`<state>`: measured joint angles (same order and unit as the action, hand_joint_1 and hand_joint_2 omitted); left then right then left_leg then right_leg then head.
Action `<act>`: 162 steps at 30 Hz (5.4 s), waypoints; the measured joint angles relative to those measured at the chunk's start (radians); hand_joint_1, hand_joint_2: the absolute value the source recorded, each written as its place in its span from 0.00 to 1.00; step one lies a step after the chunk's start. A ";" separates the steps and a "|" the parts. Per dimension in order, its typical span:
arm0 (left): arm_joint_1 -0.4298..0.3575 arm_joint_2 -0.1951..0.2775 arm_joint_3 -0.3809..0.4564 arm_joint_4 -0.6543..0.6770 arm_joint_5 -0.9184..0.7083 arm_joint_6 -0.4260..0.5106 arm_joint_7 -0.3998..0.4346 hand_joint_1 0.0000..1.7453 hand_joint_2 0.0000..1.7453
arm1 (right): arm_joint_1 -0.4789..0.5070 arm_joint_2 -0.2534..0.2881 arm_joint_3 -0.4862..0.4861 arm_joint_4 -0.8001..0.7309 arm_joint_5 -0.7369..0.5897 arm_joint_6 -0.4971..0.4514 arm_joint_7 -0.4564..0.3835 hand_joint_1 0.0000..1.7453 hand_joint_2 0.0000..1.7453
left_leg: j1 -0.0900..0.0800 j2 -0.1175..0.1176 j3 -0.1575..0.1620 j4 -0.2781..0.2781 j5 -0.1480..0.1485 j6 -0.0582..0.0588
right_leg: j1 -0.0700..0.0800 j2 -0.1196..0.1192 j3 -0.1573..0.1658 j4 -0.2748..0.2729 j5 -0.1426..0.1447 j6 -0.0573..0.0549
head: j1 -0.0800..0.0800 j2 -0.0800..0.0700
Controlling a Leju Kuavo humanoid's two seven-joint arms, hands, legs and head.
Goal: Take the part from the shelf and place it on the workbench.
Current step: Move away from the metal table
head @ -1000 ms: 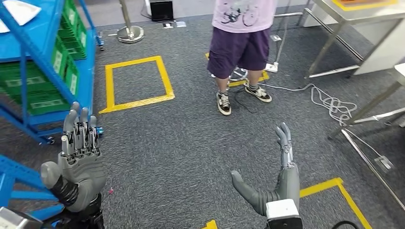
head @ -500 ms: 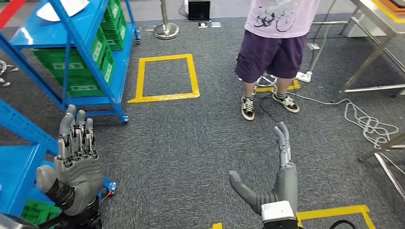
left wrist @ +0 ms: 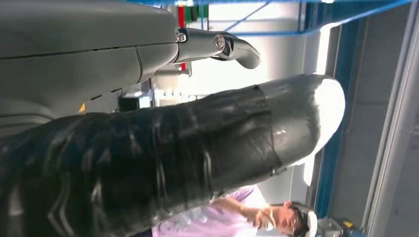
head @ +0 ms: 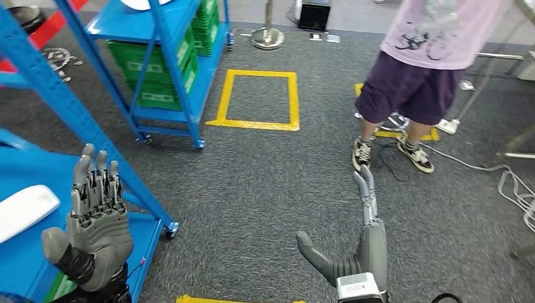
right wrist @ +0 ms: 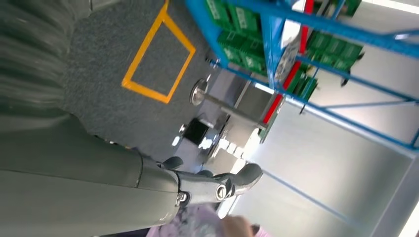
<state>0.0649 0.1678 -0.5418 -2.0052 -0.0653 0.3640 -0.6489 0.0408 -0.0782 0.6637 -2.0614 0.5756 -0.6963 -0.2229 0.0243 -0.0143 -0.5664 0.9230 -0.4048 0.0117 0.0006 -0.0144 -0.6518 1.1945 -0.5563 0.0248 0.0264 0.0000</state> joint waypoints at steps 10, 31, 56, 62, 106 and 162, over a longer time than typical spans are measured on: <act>0.011 -0.002 0.006 0.010 0.000 -0.002 -0.020 0.00 0.00 | 0.009 0.013 0.000 0.019 -0.003 0.000 -0.023 0.00 1.00 | 0.023 -0.117 -0.022 -0.006 0.015 -0.033 | -0.004 0.092 0.089 -0.233 0.173 -0.022 | 0.010 0.000; 0.016 -0.004 0.015 0.017 -0.003 0.000 -0.022 0.00 0.00 | 0.011 0.027 0.000 0.044 -0.004 0.000 -0.027 0.00 1.00 | -0.014 -0.013 0.019 -0.044 0.017 0.023 | -0.007 0.008 -0.033 0.014 0.014 0.008 | -0.009 0.000; 0.047 -0.024 0.022 0.010 -0.020 0.011 -0.048 0.00 0.00 | 0.001 0.023 0.019 0.043 -0.008 0.001 0.015 0.00 1.00 | -0.075 0.068 0.027 -0.035 0.012 0.058 | 0.013 -0.097 0.130 -0.296 0.136 0.003 | -0.066 0.000; 0.051 -0.032 0.023 0.008 -0.023 0.011 -0.044 0.00 0.00 | 0.002 0.017 0.024 0.039 -0.014 0.001 0.019 0.00 1.00 | -0.037 -0.014 0.048 -0.074 0.032 0.059 | -0.005 0.006 0.014 0.006 -0.016 0.038 | -0.043 0.000; 0.023 -0.034 0.011 -0.058 -0.050 0.049 0.085 0.00 0.00 | 0.013 -0.033 -0.024 -0.014 -0.152 -0.001 0.037 0.00 1.00 | -0.020 0.011 -0.127 0.235 -0.102 0.027 | -0.052 0.034 0.120 -0.228 0.094 0.055 | -0.071 0.000; -0.007 -0.018 0.003 -0.045 -0.021 -0.002 0.093 0.00 0.00 | 0.024 -0.036 -0.054 -0.001 -0.195 0.000 0.069 0.00 0.00 | -0.069 -0.009 0.027 -0.005 -0.017 0.068 | -0.023 0.036 0.130 -0.263 0.112 0.032 | -0.031 0.000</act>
<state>0.0578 0.1496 -0.5385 -2.0500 -0.0866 0.3616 -0.5561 0.0644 -0.1143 0.6097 -2.0628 0.3808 -0.6966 -0.1539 -0.0450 -0.0235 -0.5391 0.9175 -0.4219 0.0802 -0.0221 0.0216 -0.5221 0.9315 -0.4440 0.0566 -0.0051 0.0000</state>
